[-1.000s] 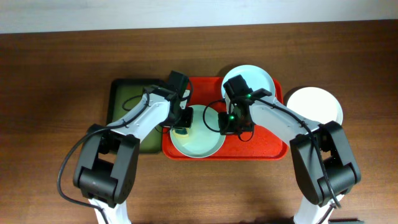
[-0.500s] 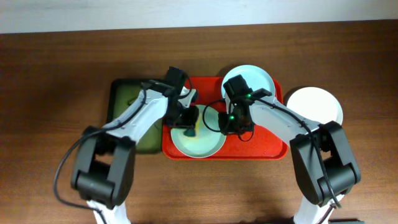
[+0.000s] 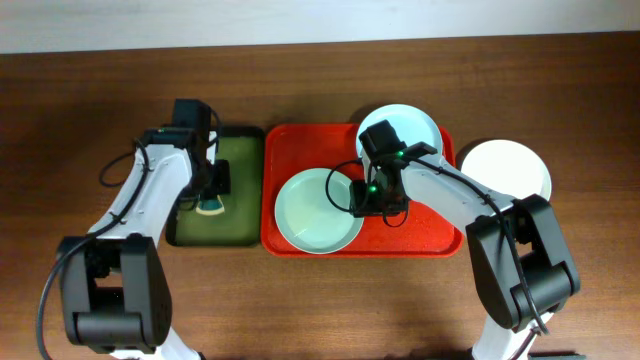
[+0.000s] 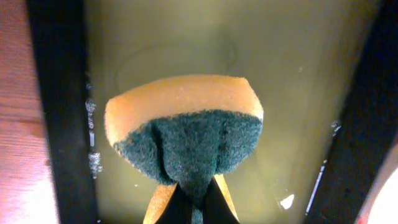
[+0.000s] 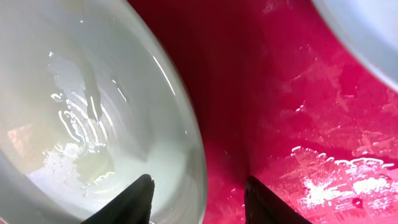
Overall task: Clean dirty plates on tray and stack at the side
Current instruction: 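Return the sponge to the black tray, release it, and retract left arm, then lift the pale green plate with the right gripper and tilt it over the black tray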
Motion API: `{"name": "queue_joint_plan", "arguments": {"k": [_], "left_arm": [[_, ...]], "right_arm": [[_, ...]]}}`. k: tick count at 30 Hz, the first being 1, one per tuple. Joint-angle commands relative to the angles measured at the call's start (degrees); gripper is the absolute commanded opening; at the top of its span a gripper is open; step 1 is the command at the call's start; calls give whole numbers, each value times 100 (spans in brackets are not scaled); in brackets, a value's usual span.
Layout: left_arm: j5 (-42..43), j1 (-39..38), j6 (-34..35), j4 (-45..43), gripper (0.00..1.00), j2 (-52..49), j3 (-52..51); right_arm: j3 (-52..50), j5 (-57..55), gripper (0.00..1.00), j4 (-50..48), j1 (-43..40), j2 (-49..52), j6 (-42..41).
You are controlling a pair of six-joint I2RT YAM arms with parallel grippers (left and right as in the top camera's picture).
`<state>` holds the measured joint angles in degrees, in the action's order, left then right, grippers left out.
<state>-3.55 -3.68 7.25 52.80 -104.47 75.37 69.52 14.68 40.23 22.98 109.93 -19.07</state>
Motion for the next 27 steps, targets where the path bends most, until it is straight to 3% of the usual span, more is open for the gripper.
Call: {"name": "queue_joint_plan", "arguments": {"k": [1,7,8,10,13,14,16,20,27], "left_arm": [[-74,9,-85,-411,0,81,-535],[-22,11,-85,-540,4,66,-592],[39,11,-85,-560,15,66,-592],[122,11,-85,-575,57,68,-568],[146,37,116,-83,59,378,411],[138,142,348,-59,62,695,769],[138,621,846,-66,97,1309,1051],[76,1770,859,109,100,1895,1051],[74,1864,859,114,100,1893,1049]], "right_arm": [[0,15,48,-15,31,17,20],[0,13,48,-15,31,17,20],[0,15,48,-15,31,17,20],[0,15,48,-13,31,17,20],[0,15,61,13,31,17,20],[0,15,61,28,31,17,20],[0,15,61,28,31,17,17],[0,15,52,7,31,17,17],[0,15,40,-17,94,17,-243]]}}
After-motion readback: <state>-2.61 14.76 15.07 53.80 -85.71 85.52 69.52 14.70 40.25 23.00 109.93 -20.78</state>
